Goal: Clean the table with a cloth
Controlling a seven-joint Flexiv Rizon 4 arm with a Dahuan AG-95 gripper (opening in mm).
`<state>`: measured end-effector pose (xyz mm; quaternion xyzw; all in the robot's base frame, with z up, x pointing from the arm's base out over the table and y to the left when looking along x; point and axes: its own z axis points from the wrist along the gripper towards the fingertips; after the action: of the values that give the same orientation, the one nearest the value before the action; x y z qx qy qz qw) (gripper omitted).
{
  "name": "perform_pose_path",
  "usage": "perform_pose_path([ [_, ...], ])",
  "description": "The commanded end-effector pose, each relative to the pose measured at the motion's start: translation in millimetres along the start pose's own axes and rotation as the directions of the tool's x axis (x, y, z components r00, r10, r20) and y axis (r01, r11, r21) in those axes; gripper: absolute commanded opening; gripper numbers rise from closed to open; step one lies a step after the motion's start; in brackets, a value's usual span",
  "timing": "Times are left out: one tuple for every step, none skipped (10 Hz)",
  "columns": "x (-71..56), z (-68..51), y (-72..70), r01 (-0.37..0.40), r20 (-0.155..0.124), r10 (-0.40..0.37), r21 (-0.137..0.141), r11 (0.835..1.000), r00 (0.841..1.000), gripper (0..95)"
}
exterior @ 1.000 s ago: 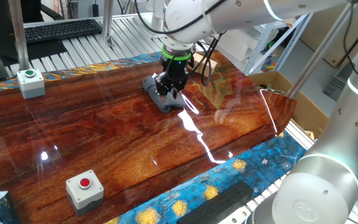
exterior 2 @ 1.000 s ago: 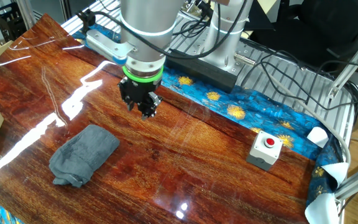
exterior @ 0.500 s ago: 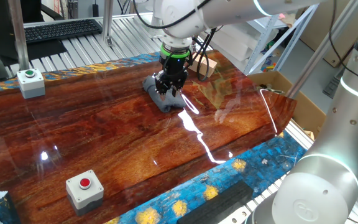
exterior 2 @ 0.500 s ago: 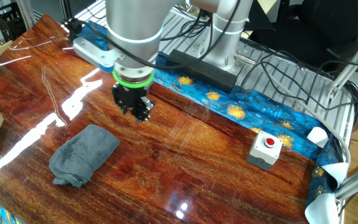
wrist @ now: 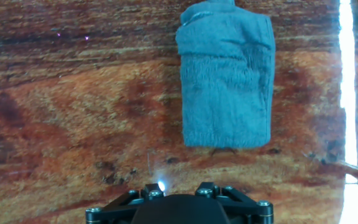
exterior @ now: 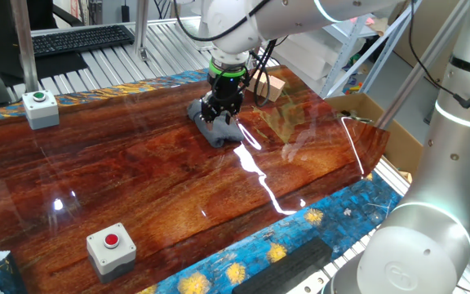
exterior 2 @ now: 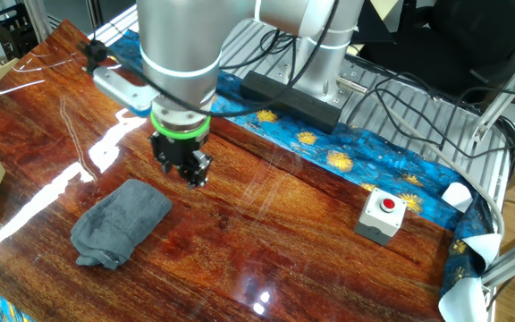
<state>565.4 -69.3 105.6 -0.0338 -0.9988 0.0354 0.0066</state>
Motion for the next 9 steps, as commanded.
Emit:
perform_pose_path([
  [-4.5,-0.1,-3.8,0.022,-0.017,-0.023,-0.024,0.999,1.000,57.0],
  [-5.4,0.0,-4.3,0.025,-0.018,-0.025,-0.024,0.999,1.000,57.0],
  [-6.5,1.7,-4.6,0.027,-0.017,-0.028,-0.025,0.999,0.999,57.0],
  [-9.5,4.1,-6.0,0.030,-0.015,-0.030,-0.024,0.999,0.999,57.0],
  [-12.6,5.3,-7.8,0.030,-0.016,-0.031,-0.024,0.999,0.999,57.0],
  [-16.9,6.8,-10.1,0.035,-0.015,-0.036,-0.026,0.999,0.999,57.0],
  [-21.9,9.2,-13.2,0.046,-0.014,-0.047,-0.026,0.999,0.999,57.0],
  [-24.6,10.8,-14.8,0.052,-0.013,-0.052,-0.027,0.998,0.999,57.0],
  [-26.8,11.7,-16.3,0.054,-0.013,-0.054,-0.026,0.998,0.998,57.0],
])
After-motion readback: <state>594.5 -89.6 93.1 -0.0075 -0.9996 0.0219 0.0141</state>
